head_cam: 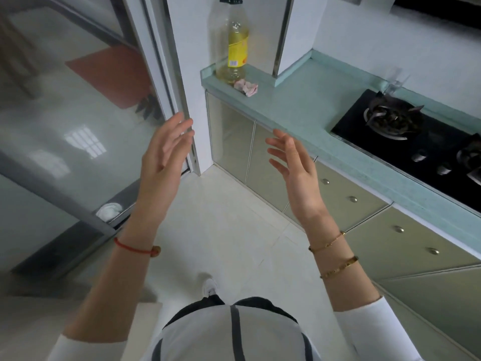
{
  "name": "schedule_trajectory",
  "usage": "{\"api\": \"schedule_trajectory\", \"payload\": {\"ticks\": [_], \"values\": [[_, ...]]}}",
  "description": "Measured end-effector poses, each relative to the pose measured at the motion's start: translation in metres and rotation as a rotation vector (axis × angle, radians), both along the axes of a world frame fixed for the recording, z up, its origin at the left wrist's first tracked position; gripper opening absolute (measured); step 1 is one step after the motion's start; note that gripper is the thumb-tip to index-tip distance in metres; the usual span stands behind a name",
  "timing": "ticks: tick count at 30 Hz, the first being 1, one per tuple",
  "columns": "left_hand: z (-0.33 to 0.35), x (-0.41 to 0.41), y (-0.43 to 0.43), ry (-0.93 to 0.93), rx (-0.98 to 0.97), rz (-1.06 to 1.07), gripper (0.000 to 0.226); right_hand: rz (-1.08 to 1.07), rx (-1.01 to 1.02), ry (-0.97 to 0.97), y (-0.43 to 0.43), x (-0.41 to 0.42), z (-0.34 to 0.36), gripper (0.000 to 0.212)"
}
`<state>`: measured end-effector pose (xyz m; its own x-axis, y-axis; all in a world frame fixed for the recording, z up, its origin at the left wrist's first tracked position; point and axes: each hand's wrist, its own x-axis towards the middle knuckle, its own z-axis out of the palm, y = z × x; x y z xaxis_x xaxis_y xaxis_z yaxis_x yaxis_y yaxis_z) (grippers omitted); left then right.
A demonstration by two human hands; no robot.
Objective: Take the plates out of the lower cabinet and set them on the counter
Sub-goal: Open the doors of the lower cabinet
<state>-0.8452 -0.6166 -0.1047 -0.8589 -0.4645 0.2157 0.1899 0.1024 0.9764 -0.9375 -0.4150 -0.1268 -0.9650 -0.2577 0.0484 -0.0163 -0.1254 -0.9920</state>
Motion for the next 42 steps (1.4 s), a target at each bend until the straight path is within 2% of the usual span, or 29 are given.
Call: {"api": "schedule_trajectory", "payload": {"ticks": [9,21,27,32,42], "values": [[-0.003,-0.114,-0.086,-0.027,0.023,-0.122,0.043,-0.126,-0.001,-0.049,-0.077,-0.085,-0.009,0.034],[-0.009,-0.271,-0.152,-0.058,0.029,-0.22,0.051,-0.221,0.015,-0.053,-0.144,-0.219,-0.015,0.036],[-0.012,-0.34,-0.181,-0.074,0.041,-0.25,0.047,-0.251,0.058,-0.062,-0.173,-0.278,-0.014,0.036],[-0.018,-0.382,-0.205,-0.093,0.039,-0.334,0.046,-0.316,0.07,-0.08,-0.193,-0.306,-0.015,0.037],[-0.035,-0.452,-0.254,-0.123,-0.001,-0.597,0.048,-0.578,0.051,-0.1,-0.244,-0.334,-0.037,0.036]]}}
